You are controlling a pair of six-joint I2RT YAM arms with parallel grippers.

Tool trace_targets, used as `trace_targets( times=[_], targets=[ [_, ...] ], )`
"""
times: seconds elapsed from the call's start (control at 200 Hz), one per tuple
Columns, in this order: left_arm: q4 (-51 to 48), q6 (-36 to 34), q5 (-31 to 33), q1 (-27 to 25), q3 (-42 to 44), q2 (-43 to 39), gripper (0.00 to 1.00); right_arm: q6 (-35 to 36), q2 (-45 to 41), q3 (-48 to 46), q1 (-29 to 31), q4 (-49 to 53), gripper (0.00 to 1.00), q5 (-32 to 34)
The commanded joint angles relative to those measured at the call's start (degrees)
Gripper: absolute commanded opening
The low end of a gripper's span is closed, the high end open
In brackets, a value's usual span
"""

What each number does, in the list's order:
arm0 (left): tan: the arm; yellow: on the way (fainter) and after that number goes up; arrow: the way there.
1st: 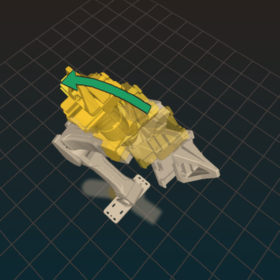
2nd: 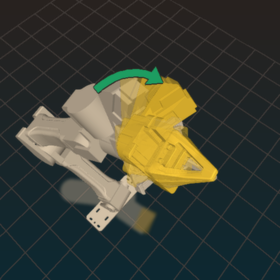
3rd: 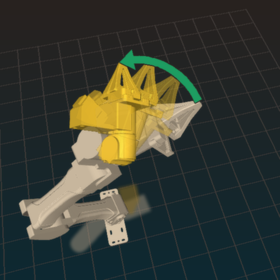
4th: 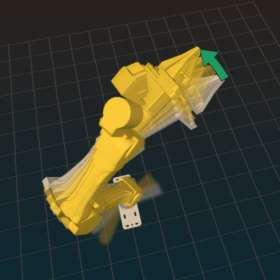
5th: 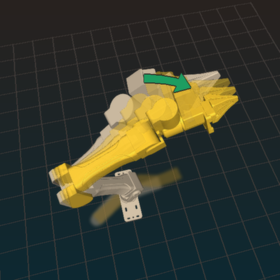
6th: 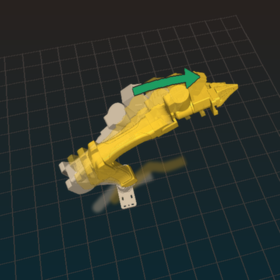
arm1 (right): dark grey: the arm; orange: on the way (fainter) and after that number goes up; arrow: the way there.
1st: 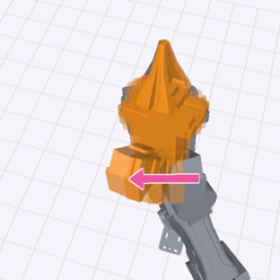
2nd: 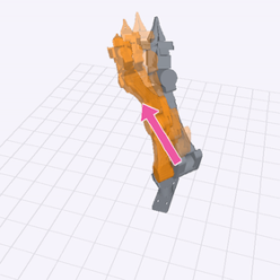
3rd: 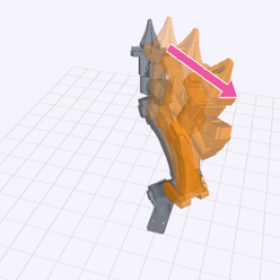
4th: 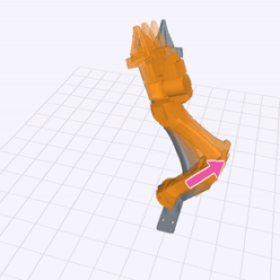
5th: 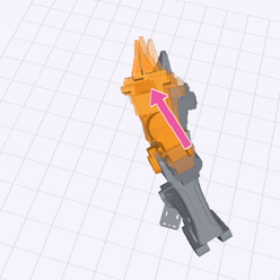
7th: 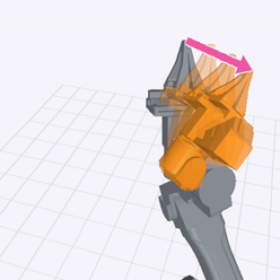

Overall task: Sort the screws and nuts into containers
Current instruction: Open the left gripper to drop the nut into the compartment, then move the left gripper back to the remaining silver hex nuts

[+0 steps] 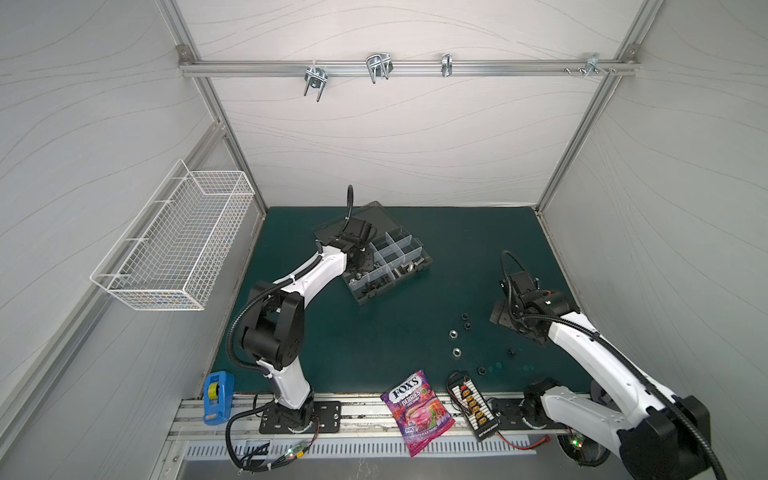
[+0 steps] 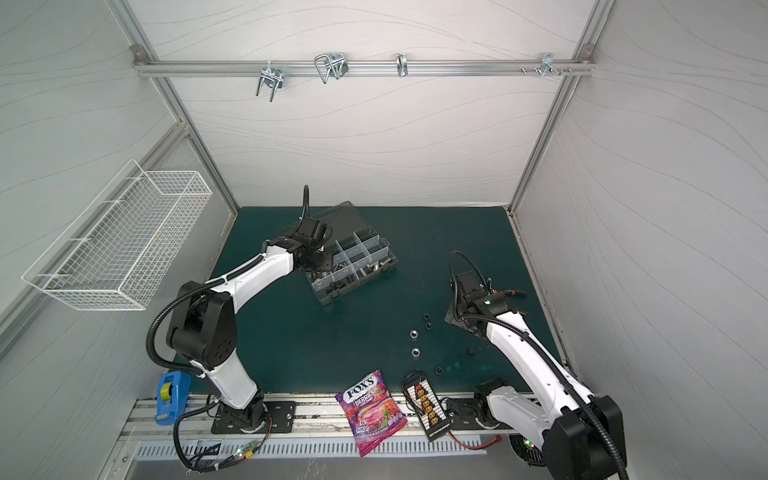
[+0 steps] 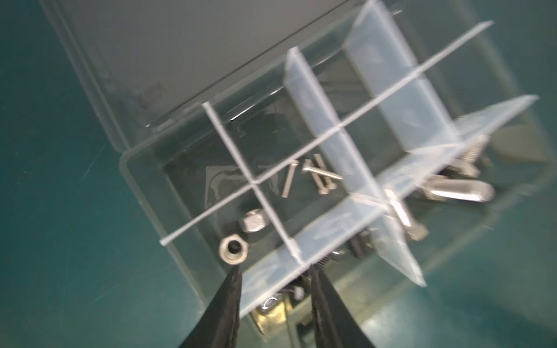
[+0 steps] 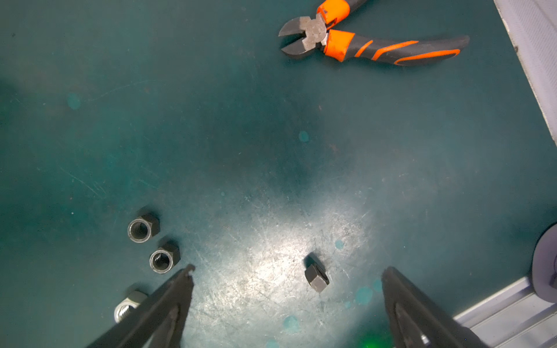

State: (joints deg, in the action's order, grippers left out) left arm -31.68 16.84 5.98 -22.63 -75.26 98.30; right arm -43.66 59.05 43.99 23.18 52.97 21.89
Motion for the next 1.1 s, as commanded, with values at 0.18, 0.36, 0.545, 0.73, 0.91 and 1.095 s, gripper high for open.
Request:
trace_targets(
  times=[0.18,0.36,0.545,0.73,0.91,1.095],
  targets=[
    [2.9,0.6,-2.4,-15.7,2.5,-0.6,0.5,-0.5,0.1,0.9,-0.2,0.6,0.99,0.0],
    [5.5,-0.1,-5.3,-25.0,1.8,3.0,0.54,-0.8,0.1,0.2,-0.2,0.6,0.99,0.3],
    [8.4,-1.8,-7.4,-31.9,0.4,6.2,0.53,-2.8,-0.3,-0.7,-0.9,1.9,0.99,1.4],
    [10.0,-4.4,-8.7,-35.7,-1.3,9.6,0.52,-2.5,-2.5,-4.0,-7.7,1.2,0.99,-3.1],
    [10.3,-6.4,-8.1,-37.7,-3.5,13.4,0.52,-2.7,-5.6,-5.6,-9.7,1.1,0.99,-3.9],
    [8.9,-8.0,-5.8,-38.6,-6.2,17.3,0.53,-2.8,-6.8,-6.8,-11.8,1.1,0.99,-4.7]
  ],
)
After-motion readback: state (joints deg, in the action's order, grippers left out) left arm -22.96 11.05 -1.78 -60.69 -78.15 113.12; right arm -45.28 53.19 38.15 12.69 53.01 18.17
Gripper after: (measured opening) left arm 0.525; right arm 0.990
